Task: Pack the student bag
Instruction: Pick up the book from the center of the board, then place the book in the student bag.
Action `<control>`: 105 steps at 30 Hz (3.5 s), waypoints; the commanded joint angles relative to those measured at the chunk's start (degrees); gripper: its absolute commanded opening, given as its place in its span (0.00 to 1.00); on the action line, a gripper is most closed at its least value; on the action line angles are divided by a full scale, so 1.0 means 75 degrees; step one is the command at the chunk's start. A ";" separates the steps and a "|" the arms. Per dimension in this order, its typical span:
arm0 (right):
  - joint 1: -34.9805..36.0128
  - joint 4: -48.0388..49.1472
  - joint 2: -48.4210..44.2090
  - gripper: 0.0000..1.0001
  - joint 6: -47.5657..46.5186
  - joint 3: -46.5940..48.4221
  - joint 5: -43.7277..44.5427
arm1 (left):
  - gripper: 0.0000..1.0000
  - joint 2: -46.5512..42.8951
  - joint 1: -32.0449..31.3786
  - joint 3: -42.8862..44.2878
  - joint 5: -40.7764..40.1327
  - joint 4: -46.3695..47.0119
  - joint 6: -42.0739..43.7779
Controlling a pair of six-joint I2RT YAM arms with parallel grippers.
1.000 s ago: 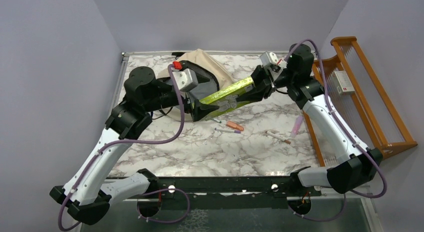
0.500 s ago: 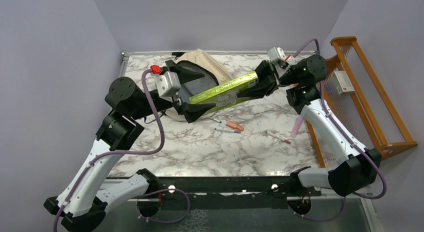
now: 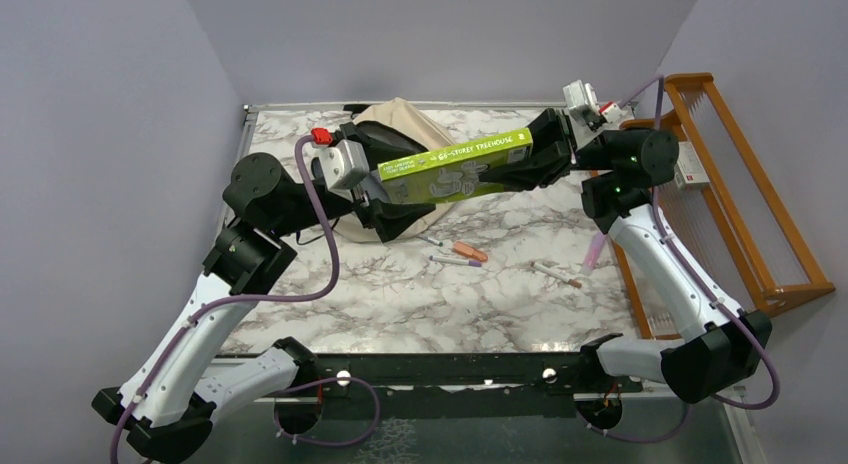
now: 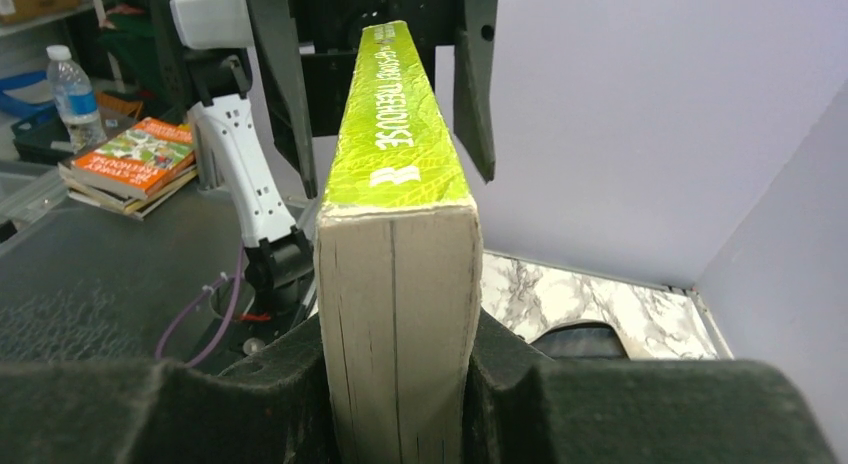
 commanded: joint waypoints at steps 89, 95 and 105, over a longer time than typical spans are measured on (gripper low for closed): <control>0.2269 -0.9119 0.5231 0.63 -0.4907 0.4814 0.8354 | 0.00 0.0650 0.3672 -0.1292 -0.5968 -0.1577 -0.2769; 0.2843 -0.9393 0.6874 0.63 -0.5290 0.6191 0.8971 | 0.00 0.0219 0.3674 -0.1220 -0.6838 -0.1879 -0.2594; 0.3348 -0.9414 0.8738 0.67 -0.6127 0.7335 1.0452 | 0.00 -0.0071 0.3674 -0.1486 -0.6617 -0.1838 -0.2570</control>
